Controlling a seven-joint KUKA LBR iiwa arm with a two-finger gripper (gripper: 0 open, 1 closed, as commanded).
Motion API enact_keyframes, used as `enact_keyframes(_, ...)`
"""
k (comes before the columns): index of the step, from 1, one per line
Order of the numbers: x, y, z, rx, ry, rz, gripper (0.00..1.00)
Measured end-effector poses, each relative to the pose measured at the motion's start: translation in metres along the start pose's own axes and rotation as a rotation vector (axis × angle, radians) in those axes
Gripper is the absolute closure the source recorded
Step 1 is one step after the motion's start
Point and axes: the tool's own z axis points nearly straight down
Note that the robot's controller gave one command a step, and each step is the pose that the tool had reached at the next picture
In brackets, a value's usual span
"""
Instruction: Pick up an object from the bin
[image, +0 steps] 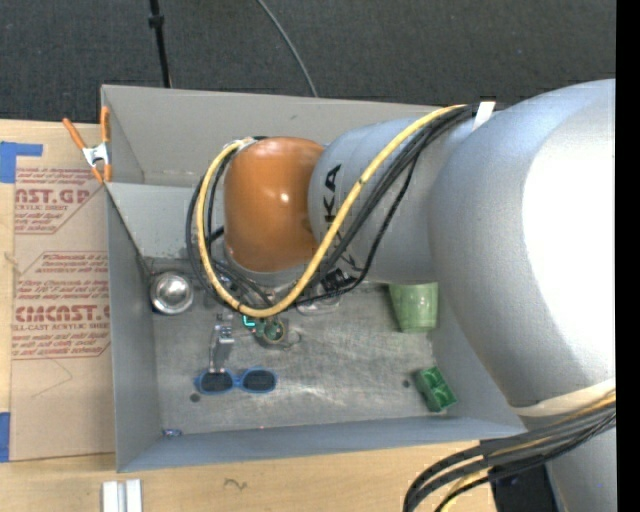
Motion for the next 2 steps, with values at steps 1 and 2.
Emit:
enact_keyframes(1,0.060,-0.018,0.058,-0.003,-0.015,-0.139,0.00)
enact_keyframes(2,0.062,-0.047,0.029,0.000,-0.008,0.068,0.00)
